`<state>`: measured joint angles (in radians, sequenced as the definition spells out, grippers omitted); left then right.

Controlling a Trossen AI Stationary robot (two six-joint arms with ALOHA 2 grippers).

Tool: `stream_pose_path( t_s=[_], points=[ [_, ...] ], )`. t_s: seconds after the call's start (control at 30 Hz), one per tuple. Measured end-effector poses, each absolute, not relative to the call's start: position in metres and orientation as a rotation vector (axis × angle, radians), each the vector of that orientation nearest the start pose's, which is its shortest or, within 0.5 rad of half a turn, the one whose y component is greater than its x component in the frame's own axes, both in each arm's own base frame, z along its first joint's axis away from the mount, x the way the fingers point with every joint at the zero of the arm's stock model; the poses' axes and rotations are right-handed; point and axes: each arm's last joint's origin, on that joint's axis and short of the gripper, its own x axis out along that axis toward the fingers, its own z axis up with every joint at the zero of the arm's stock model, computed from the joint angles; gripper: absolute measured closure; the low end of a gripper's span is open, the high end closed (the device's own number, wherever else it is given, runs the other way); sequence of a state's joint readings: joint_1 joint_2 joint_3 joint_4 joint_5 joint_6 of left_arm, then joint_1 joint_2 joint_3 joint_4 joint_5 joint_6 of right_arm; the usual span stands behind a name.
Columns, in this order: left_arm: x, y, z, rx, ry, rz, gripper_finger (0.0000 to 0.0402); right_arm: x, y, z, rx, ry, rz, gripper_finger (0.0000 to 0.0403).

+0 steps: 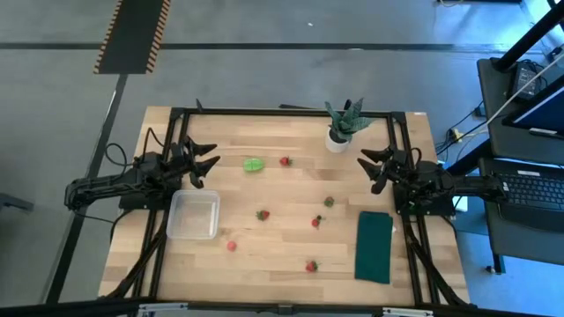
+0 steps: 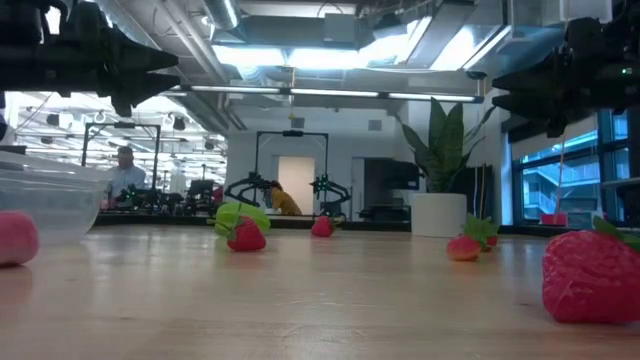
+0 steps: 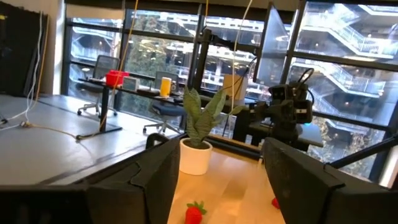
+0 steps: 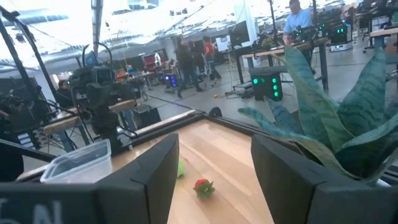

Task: Pick and placing Produce into tupperware
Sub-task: Put the pink peach into the transparent bin

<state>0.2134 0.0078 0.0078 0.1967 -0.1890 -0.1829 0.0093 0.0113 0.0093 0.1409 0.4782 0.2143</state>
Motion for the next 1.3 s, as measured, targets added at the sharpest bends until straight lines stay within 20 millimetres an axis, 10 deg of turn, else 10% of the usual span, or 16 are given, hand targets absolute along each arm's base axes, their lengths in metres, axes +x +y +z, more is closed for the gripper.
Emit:
stream_pose_path(
  t_s=[0.53, 0.83, 1.3],
  points=[
    [0.09, 0.024, 0.195, -0.172, -0.261, 0.346, 0.0178, 0.094, -0.013, 0.179, 0.258, -0.194, -0.453, 0.0199],
    [0.091, 0.02, 0.263, 0.003, -0.239, 0.236, 0.0178, 0.093, -0.014, 0.179, 0.26, -0.2, -0.516, 0.0199],
    [0.178, -0.004, 0.359, 0.02, 0.306, -0.149, 0.0178, 0.093, -0.015, 0.179, 0.261, -0.201, -0.529, 0.0199]
  ],
)
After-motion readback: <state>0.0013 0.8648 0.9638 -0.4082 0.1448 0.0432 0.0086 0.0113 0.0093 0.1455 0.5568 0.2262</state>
